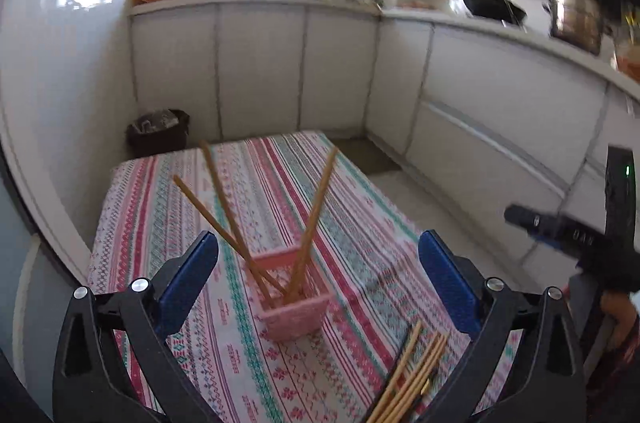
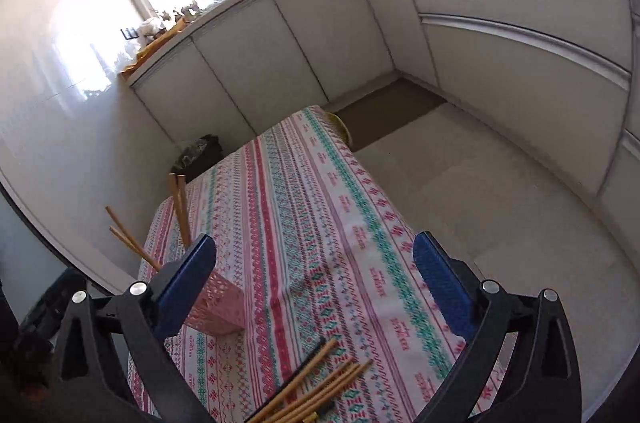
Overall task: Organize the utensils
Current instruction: 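Withdraw both open tools from the basket toward the chopstick pile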
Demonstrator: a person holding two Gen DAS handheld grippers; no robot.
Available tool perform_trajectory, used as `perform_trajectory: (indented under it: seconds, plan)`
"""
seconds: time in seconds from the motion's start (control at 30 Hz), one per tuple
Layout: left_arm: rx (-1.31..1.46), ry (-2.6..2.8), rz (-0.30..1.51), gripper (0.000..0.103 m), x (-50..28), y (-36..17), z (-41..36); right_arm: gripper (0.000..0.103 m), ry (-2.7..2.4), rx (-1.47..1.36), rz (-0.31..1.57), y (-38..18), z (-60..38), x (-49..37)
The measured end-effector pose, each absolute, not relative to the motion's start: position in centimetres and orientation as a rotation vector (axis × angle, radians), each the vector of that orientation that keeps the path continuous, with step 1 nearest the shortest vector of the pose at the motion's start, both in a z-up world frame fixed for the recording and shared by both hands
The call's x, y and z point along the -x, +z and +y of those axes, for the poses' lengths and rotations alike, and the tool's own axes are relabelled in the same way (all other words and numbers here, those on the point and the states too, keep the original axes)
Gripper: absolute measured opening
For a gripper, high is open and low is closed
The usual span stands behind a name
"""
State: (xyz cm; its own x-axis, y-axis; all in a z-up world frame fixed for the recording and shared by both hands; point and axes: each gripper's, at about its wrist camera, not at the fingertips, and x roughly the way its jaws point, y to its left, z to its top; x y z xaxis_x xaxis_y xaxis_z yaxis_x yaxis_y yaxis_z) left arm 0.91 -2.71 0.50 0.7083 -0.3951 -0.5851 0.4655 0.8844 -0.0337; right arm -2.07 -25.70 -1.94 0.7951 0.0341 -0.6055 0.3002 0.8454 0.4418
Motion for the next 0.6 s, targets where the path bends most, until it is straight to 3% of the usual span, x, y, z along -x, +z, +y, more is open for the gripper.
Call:
perform_trajectory:
  seconds: [0.2,0.4,0.43,0.5,0.53,0.6]
  plan:
    - [-0.435,-0.569,0.908,0.096,-0.8,-7.7,-9.7,0.096,-0.178,-0.669,0.781,-5.3,-28.6,4.4]
    - [-0.548,-0.591,1.003,0.095,-0.9,-12.0,-12.9,0.096,-0.168,-0.732,0.833,-6.8,-30.0,4.7]
    - [-0.553,-0.601,1.003,0.091,-1.0,-12.3,-13.2,0.096,-0.163,-0.752,0.847,-7.2,-30.3,4.7]
    - [-0.558,-0.633,1.027,0.066,-1.4,-12.9,-14.0,0.096,-0.145,-0.799,0.873,-7.8,-30.7,4.3]
    - [-0.566,-0.646,1.041,0.046,-1.5,-13.3,-14.6,0.096,-0.135,-0.819,0.888,-8.1,-30.9,4.3]
    - [-0.599,-0.666,1.044,0.041,-1.4,-14.0,-15.7,0.096,-0.136,-0.826,0.903,-8.4,-31.0,4.2]
